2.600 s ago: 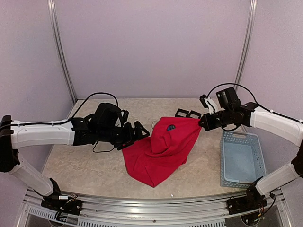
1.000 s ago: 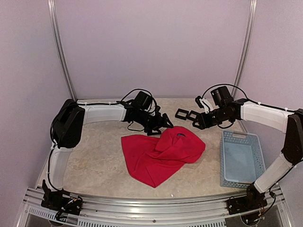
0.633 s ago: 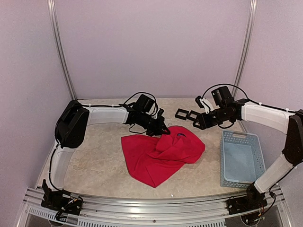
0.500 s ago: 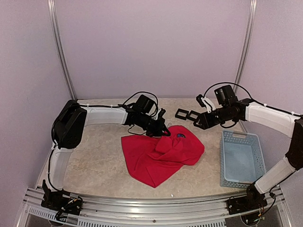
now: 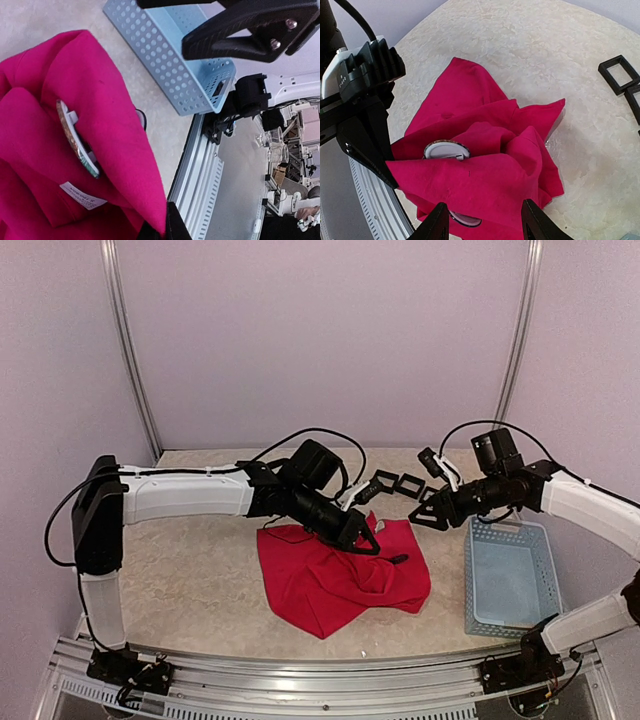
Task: Remove the brooch from the garment
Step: Adjust the crumpled clothing at the center of the board.
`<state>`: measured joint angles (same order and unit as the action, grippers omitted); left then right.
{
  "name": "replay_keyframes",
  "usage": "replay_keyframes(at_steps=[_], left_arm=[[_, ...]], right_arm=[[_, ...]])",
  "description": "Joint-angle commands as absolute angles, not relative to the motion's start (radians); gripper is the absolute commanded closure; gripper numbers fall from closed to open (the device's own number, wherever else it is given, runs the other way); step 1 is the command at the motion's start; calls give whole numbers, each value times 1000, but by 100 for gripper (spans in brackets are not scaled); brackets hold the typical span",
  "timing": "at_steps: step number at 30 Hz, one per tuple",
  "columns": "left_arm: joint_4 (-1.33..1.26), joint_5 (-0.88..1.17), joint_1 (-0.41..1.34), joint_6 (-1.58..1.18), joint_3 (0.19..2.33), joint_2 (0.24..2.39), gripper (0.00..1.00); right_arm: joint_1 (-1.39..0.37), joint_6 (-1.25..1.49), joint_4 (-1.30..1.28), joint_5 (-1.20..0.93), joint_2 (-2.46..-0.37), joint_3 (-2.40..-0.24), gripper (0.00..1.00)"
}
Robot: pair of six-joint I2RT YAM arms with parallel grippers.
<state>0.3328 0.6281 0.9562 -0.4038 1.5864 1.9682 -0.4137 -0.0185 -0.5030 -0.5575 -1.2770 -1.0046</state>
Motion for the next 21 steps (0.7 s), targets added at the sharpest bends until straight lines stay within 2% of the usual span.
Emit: replay_keyframes(at_steps=[1,3,8,10,14,21], left_arm=[[405,620,968,-376,1535,1963,89],[417,611,970,-372,1526,1953,81],[441,520,969,-383,1477,1894,41],[417,469,965,-415,1434,1845,30],[318,404,940,-503,1323,1734,16],[205,370,884,-648,1192,1627,11]], right_arm=[[-418,-31,-498,-613,-1269,-948,49],[-421,-42,-502,-613,-1270,-940,49],[-436,-75,-513,-613,-1279,-949,49],[-447,-92,-519,-614,-1296,-967,49],[-476,-131,-538,-609,-1353,-1026,49],[-536,-193,-592,-586,-1516,-1170,51]])
